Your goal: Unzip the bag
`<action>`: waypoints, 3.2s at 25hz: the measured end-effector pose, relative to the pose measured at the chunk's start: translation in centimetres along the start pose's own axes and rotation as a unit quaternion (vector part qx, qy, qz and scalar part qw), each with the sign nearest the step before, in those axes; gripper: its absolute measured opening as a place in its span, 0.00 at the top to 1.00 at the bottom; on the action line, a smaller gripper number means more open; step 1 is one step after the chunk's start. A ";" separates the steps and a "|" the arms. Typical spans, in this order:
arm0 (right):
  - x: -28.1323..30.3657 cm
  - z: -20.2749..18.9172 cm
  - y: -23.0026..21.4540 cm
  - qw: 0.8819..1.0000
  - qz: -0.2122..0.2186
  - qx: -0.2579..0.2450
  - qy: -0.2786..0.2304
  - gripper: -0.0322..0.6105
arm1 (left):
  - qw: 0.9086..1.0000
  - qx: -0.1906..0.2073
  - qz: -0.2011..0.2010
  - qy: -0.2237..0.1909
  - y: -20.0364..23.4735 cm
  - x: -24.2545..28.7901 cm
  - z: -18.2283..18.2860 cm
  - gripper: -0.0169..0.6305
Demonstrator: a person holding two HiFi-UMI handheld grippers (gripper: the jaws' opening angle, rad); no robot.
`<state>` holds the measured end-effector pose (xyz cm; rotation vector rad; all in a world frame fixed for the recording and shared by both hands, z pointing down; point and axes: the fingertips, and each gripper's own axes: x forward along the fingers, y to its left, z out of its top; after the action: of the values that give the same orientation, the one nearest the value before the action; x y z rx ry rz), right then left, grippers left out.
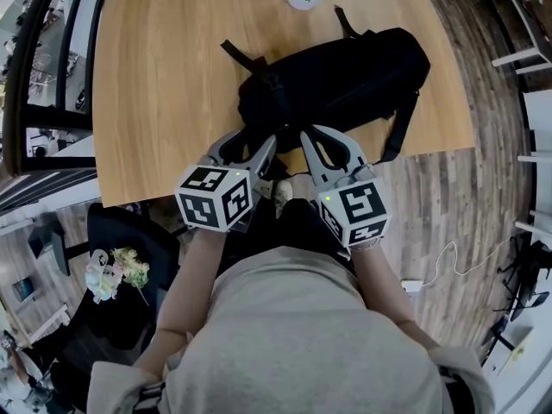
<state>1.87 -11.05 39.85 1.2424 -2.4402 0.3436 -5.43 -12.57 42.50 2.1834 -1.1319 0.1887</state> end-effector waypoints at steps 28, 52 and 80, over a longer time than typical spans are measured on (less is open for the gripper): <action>3.2 -1.6 2.7 0.982 -0.022 -0.188 0.028 0.77 | 0.997 -0.038 -0.062 -0.006 -0.2 0.7 -0.4 0.84; 5.3 -2.1 2.2 0.958 -0.066 -0.276 0.034 0.80 | 0.996 -0.045 -0.074 0.006 0.2 0.7 -0.6 0.86; 5.1 -2.1 2.0 0.985 -0.002 -0.168 0.029 0.90 | 0.996 -0.046 -0.081 0.012 0.5 0.5 -0.5 0.86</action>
<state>-2.02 -12.83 43.88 1.0727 -2.3231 -0.0348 -5.43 -12.80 43.36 2.1735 -0.9257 0.0907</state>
